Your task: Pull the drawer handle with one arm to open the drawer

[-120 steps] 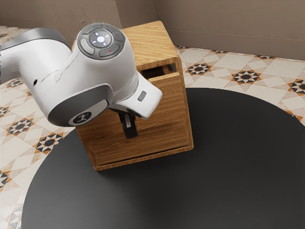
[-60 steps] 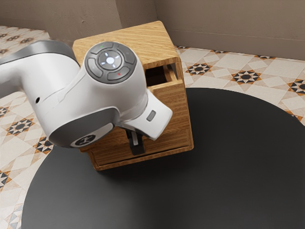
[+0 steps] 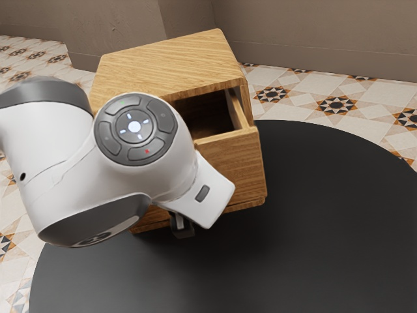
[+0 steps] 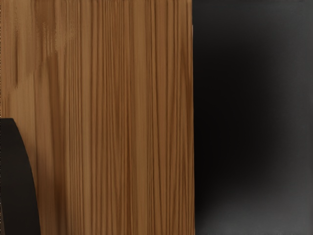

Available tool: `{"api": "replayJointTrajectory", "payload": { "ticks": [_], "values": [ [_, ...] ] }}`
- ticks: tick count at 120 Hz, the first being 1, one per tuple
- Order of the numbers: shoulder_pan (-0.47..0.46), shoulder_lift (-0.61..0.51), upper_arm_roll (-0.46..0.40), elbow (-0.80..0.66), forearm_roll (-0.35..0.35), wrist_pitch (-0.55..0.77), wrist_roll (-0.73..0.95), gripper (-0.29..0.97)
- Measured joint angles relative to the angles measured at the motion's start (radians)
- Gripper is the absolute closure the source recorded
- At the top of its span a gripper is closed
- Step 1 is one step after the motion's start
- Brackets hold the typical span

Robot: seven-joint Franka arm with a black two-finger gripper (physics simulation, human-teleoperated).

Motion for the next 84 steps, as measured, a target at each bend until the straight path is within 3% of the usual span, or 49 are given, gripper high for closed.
{"api": "replayJointTrajectory", "payload": {
  "ticks": [36, 49, 60, 65, 75, 84],
  "values": [
    [0.000, -0.028, -0.028, 0.006, -0.013, -0.009, -0.017, 0.06],
    [0.000, -0.037, -0.049, 0.113, -0.013, -0.066, -0.015, 0.03],
    [0.000, -0.045, -0.070, 0.304, -0.027, -0.150, -0.008, 0.02],
    [-0.002, -0.038, -0.022, 0.385, -0.083, -0.193, -0.011, 0.01],
    [-0.019, 0.058, 0.183, 0.557, -0.262, -0.338, -0.046, 0.01],
    [-0.027, 0.115, 0.324, 0.637, -0.364, -0.441, -0.077, 0.00]
  ]
}}
